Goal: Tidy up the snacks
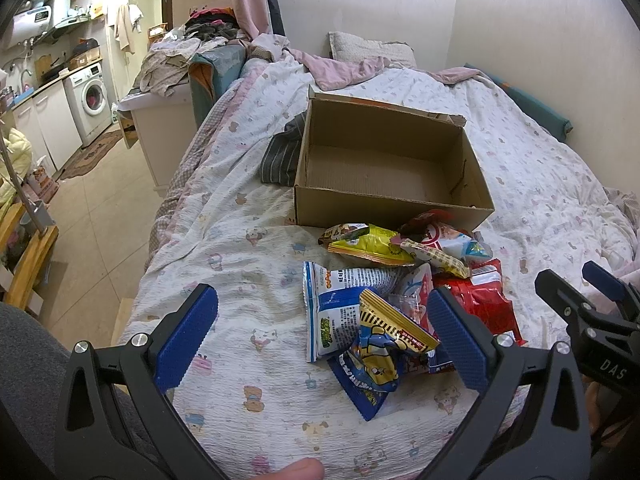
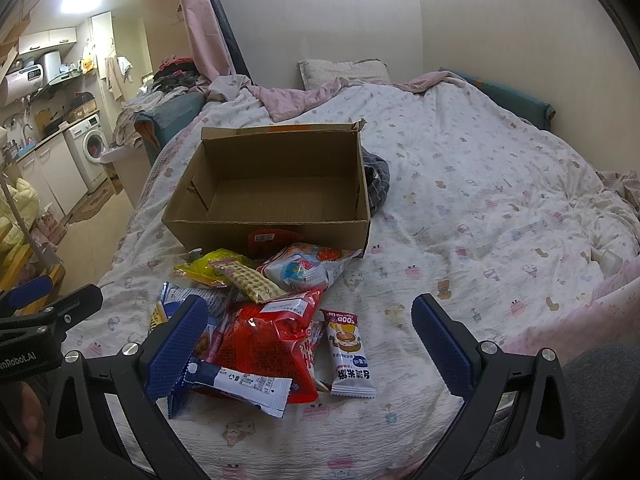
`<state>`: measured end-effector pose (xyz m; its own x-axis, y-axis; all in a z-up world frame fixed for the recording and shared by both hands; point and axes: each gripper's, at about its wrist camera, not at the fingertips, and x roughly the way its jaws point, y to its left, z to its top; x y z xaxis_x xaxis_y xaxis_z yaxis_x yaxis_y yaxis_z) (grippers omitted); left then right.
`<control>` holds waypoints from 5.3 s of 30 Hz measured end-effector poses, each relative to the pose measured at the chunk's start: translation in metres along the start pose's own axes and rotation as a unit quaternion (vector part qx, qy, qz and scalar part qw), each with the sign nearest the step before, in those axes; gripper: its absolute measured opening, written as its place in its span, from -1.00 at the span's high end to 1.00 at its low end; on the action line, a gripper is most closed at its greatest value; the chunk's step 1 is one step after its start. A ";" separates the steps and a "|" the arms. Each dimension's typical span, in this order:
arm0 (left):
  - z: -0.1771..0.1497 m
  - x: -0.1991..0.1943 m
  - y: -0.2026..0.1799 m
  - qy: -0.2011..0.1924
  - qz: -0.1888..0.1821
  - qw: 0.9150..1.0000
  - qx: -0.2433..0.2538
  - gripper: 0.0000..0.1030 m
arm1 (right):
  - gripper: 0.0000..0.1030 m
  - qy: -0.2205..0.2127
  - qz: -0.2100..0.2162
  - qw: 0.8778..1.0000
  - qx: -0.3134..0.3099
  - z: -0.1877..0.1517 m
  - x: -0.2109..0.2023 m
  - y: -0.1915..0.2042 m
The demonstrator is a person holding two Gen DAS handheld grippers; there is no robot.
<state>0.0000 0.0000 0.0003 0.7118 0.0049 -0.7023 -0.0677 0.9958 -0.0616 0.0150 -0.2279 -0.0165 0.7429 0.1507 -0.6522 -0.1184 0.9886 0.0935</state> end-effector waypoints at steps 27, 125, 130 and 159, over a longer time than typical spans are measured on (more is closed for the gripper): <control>0.004 -0.001 -0.003 -0.004 0.000 1.000 0.002 -1.00 | -1.00 -0.001 0.001 1.000 0.005 0.000 -0.001 -0.001; 0.054 0.089 0.021 0.197 -0.095 0.976 -0.012 0.48 | 0.63 0.248 0.201 0.939 0.128 0.062 0.061 -0.024; 0.077 0.081 0.013 0.190 -0.095 0.977 -0.013 0.48 | 0.63 0.212 0.181 0.955 0.100 0.088 0.057 -0.027; 0.152 0.202 -0.059 0.167 -0.044 0.982 0.083 0.48 | 0.62 0.225 0.117 0.967 0.009 0.135 0.227 -0.006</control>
<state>0.2541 -0.0434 -0.0304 0.4396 -0.0840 -0.8943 0.1183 0.9924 -0.0350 0.2737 -0.1988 -0.0637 0.3357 0.3548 -0.8726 -0.2343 0.9287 0.2874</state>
